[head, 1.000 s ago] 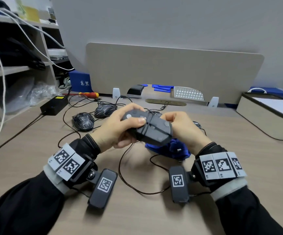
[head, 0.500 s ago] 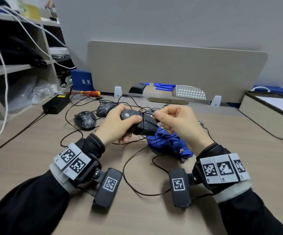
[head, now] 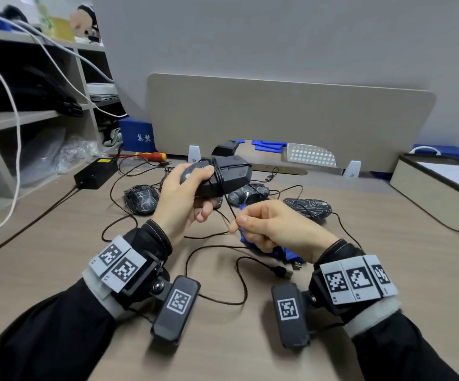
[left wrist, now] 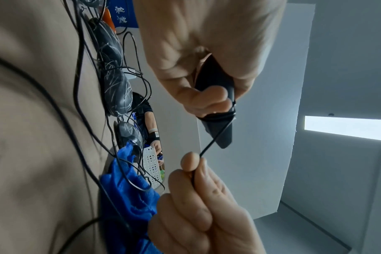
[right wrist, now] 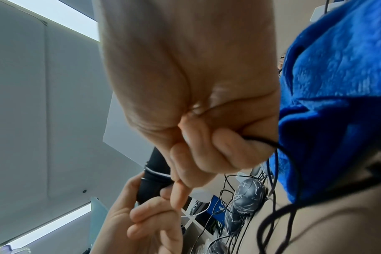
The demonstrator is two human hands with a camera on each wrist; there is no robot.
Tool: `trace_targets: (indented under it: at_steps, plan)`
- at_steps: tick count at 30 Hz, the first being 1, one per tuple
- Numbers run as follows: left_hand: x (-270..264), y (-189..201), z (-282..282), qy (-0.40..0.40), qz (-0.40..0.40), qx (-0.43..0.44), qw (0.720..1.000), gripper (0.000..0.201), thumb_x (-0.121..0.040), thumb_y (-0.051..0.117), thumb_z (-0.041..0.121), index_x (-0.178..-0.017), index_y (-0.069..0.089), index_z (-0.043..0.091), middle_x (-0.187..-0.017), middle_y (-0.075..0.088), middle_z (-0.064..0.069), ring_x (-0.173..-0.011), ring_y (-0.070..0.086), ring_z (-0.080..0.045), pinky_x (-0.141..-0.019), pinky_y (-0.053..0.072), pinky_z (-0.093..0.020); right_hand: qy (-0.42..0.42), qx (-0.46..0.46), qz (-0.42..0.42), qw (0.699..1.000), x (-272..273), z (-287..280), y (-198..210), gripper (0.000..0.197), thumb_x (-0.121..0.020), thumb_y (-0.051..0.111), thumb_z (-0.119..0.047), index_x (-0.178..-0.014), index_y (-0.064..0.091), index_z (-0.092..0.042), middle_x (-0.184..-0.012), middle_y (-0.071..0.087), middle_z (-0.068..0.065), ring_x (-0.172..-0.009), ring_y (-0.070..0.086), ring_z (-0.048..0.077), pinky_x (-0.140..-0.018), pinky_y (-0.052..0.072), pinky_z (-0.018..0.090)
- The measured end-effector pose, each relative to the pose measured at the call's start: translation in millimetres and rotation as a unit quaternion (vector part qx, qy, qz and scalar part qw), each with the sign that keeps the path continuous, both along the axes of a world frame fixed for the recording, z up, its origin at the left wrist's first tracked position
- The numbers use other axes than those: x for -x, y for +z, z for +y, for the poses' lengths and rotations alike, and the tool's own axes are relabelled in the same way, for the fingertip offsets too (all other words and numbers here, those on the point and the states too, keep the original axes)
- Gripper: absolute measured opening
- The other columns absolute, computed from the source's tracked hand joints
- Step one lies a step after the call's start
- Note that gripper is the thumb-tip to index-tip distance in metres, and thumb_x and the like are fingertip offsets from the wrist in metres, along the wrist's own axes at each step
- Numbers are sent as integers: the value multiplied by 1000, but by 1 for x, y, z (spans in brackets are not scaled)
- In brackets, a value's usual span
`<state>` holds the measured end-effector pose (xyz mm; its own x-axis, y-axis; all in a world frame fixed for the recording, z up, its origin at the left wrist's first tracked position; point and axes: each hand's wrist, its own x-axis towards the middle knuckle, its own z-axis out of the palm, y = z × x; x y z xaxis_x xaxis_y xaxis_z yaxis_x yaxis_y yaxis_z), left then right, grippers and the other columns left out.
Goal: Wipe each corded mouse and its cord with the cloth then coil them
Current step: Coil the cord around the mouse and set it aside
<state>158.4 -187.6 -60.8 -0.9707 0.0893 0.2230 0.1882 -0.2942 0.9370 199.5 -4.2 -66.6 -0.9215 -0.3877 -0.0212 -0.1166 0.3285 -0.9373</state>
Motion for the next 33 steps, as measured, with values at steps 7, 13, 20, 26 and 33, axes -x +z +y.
trace_targets:
  at_steps: [7, 13, 20, 26, 33]
  plan:
    - [-11, 6, -1, -159, 20, 24, 987, 54, -86, 56, 29, -125, 45, -6, -87, 51, -20, -29, 28, -12, -32, 17, -8, -89, -44, 4, 995, -2, 1, 4, 44, -99, 61, -28, -56, 59, -20, -48, 37, -5, -46, 29, 12, -45, 28, 20]
    - [-14, 6, 0, -179, 42, 153, 971, 33, -73, 74, 28, -98, 58, 12, -69, 49, -13, -34, 40, -16, -35, 30, -14, -186, 55, 42, 980, 2, 11, 8, 50, -94, 66, -37, -74, 61, 8, -66, 46, 13, -55, 36, 20, -51, 28, 26]
    - [-8, 2, 1, -38, 36, 262, 964, 15, -94, 64, 16, -97, 51, 10, -55, 48, -16, -28, 34, -13, -33, 24, -12, -195, 103, 86, 972, 0, 13, 15, 30, -99, 60, -25, -76, 65, -7, -51, 32, -6, -43, 22, 8, -39, 18, 19]
    - [-4, -1, 2, 16, 40, 200, 979, 22, -93, 64, 13, -101, 49, -1, -56, 52, -21, -28, 42, -19, -31, 29, -18, -123, 77, 99, 984, -3, -3, 10, 19, -103, 51, -14, -96, 64, -3, -47, 37, -9, -41, 26, 5, -39, 22, 15]
    - [-2, -2, 4, 42, 50, 169, 983, 25, -93, 65, 14, -105, 48, 1, -53, 57, -11, -32, 48, -21, -32, 35, -21, -48, 89, 77, 992, -9, -9, 13, 15, -105, 46, -9, -96, 54, 1, -53, 31, -1, -44, 22, 7, -39, 19, 14]
